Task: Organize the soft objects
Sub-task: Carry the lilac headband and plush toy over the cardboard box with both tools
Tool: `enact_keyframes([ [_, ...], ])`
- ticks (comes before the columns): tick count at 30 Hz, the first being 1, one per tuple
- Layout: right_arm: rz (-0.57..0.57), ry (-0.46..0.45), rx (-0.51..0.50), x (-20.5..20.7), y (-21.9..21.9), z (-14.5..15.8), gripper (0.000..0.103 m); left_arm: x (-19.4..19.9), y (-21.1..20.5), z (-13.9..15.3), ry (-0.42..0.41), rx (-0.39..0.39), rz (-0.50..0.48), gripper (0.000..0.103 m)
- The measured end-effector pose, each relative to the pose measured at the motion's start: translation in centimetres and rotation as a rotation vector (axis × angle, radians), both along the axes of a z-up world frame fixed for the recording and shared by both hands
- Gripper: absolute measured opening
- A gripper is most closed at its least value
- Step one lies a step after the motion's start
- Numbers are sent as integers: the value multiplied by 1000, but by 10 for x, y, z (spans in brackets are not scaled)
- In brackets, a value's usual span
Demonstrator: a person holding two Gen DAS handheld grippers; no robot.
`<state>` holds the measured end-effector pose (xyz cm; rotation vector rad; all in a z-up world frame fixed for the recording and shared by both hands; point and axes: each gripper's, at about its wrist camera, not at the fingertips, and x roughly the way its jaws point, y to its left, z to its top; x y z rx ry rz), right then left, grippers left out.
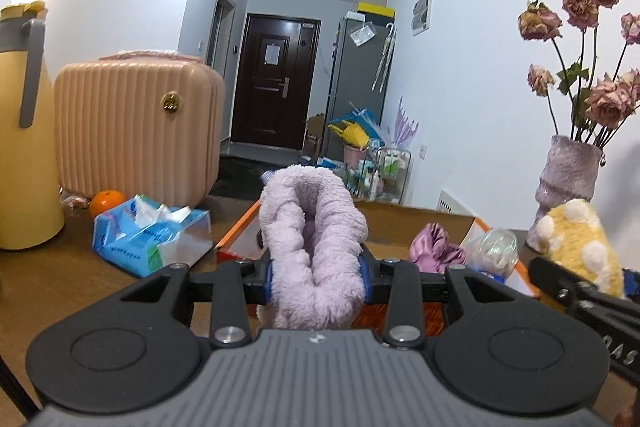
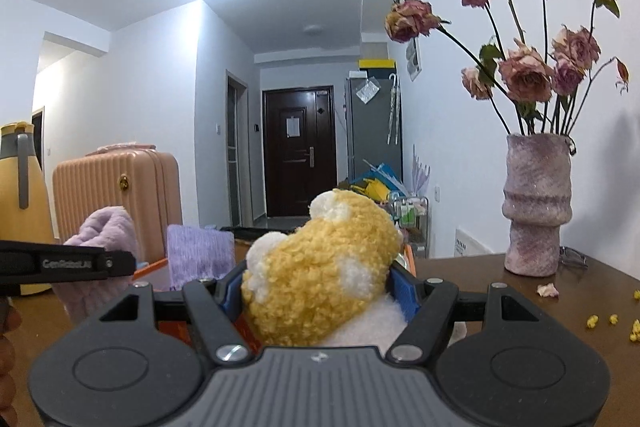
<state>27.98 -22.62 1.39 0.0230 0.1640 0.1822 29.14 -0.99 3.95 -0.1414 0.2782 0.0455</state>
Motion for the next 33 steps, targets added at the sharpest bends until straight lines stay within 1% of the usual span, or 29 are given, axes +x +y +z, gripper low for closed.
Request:
enact_keyframes([
  [7, 0, -39, -5, 15, 9, 5, 69, 20, -12, 7, -30, -13, -3, 37],
  [14, -6, -61, -2, 39, 14, 7, 69, 49, -17, 6, -32, -21, 5, 37],
  [23, -17, -58, 2, 83, 19, 6, 69, 95, -20, 1, -32, -11, 17, 38],
  [30, -15, -39, -18, 119, 23, 0, 70, 127, -20, -5, -29, 20, 27, 38],
  [33, -15, -27, -31, 132, 25, -2, 70, 136, -20, -7, -28, 34, 29, 41],
])
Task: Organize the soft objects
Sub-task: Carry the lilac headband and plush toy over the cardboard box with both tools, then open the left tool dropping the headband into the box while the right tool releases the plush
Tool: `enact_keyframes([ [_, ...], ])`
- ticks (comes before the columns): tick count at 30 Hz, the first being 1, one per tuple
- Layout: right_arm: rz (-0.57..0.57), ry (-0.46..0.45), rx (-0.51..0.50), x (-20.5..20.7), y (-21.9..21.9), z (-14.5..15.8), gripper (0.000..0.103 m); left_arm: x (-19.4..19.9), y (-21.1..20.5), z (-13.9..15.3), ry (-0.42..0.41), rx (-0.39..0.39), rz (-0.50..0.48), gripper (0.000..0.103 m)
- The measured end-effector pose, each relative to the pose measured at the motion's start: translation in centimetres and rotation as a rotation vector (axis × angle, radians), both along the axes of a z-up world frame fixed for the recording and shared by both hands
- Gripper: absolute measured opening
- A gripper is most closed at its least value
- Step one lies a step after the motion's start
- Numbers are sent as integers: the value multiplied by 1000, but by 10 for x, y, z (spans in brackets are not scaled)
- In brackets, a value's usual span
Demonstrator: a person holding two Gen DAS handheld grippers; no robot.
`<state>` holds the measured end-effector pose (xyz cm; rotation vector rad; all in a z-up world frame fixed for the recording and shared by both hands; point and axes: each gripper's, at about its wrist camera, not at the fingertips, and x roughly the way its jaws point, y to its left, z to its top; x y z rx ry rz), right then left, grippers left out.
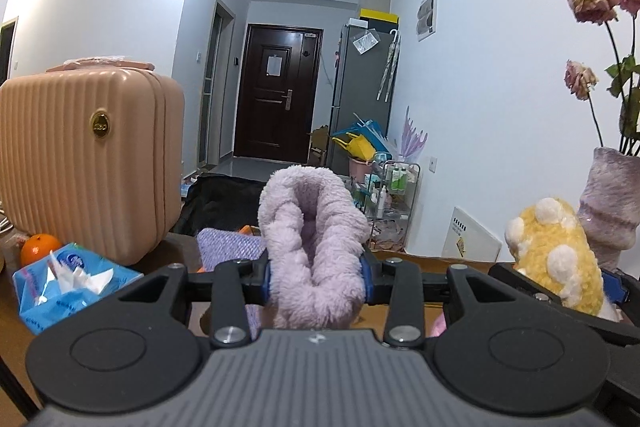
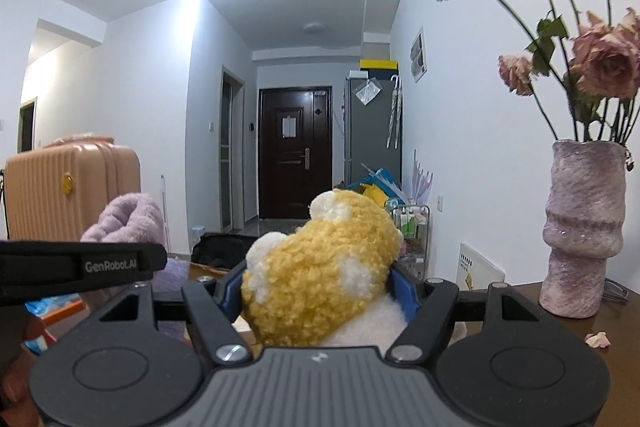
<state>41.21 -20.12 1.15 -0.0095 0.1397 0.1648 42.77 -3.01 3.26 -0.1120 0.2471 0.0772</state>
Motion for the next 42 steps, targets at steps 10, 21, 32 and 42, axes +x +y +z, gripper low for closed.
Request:
enact_keyframes([
  [10, -5, 57, -33, 21, 4, -7, 103, 5, 7, -1, -26, 4, 40, 90],
  [21, -20, 39, 21, 6, -10, -4, 103, -17, 13, 6, -70, -5, 62, 103],
  [32, -35, -25, 46, -64, -34, 6, 103, -98, 14, 11, -89, 41, 4, 103],
  [42, -22, 27, 32, -144, -53, 7, 103, -181, 16, 9, -95, 104, -30, 103],
])
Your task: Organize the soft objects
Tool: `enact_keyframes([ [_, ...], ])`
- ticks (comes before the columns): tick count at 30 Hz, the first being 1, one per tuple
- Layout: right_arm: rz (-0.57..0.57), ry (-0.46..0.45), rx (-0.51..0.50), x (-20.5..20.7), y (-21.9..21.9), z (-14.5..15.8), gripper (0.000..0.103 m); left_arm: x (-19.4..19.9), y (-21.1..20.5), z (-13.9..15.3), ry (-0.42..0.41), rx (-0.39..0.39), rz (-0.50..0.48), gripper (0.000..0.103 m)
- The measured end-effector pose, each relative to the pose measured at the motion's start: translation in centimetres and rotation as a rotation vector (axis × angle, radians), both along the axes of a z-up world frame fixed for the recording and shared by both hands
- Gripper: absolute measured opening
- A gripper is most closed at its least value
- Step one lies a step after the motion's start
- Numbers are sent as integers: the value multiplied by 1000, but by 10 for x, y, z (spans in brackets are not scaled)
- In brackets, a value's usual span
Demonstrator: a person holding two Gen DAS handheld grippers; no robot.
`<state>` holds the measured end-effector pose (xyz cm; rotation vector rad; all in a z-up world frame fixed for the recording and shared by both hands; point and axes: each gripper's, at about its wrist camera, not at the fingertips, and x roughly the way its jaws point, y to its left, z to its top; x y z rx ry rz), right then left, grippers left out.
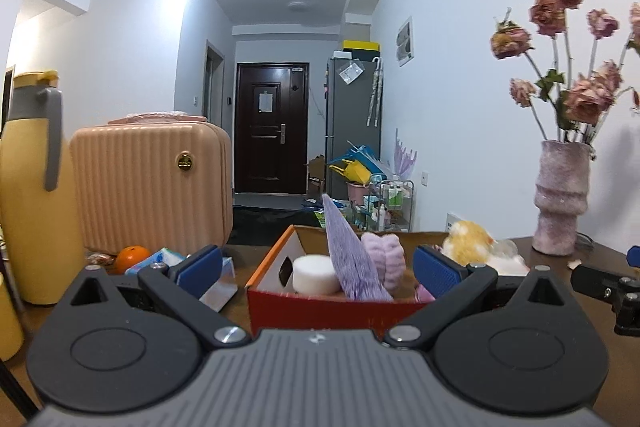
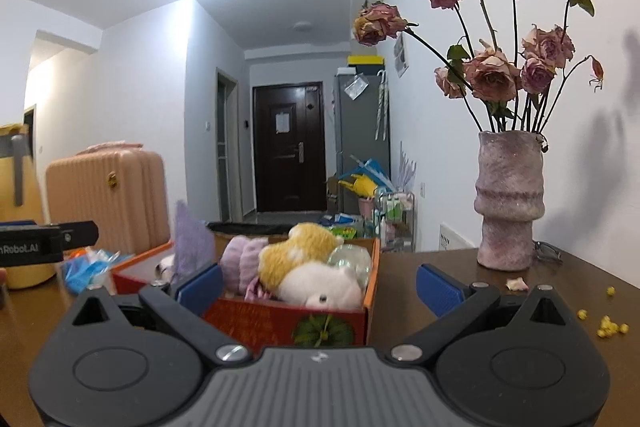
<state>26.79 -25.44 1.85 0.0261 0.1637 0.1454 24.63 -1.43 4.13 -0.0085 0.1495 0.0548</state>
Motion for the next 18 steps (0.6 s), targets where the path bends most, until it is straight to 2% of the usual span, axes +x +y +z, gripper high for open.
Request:
enact_keyframes([
  [9, 45, 36, -5, -75, -4, 4, 103, -74, 1, -3, 7, 28, -38, 103],
  [18, 71, 23, 4, -133, -3, -1, 103, -118, -2, -11, 11, 40, -45, 103],
])
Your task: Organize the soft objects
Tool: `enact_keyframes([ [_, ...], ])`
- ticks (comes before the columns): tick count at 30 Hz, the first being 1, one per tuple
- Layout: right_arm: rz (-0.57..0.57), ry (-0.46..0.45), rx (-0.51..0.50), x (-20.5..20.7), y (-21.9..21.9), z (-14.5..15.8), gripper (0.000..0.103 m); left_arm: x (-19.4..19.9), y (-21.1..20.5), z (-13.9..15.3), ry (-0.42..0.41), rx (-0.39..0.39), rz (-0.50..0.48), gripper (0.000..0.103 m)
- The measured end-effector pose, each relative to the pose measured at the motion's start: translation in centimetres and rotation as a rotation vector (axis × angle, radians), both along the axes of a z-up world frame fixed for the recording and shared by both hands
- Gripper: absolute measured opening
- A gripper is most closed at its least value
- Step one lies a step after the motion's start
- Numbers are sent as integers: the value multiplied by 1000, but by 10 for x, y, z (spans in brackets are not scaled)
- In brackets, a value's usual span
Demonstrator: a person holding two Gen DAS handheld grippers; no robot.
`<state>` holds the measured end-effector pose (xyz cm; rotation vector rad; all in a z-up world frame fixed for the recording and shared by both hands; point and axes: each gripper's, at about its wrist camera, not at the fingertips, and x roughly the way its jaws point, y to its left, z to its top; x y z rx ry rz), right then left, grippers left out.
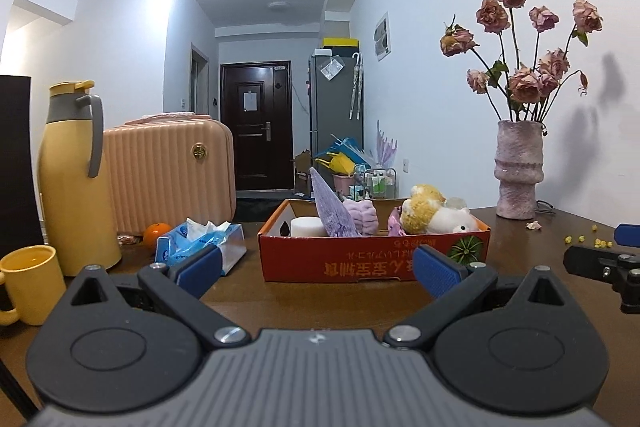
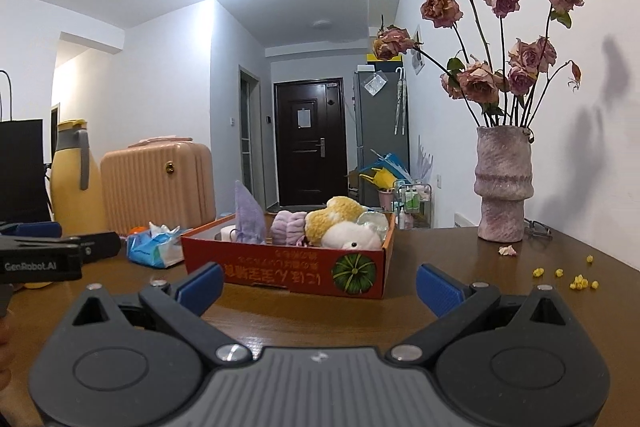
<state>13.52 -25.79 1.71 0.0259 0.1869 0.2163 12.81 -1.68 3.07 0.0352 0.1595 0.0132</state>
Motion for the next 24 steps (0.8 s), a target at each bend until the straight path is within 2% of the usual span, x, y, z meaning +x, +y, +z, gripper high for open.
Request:
enact_keyframes([
  [24, 8, -1, 7, -8, 0, -3, 103, -11, -3, 0, -10, -2, -5, 103],
])
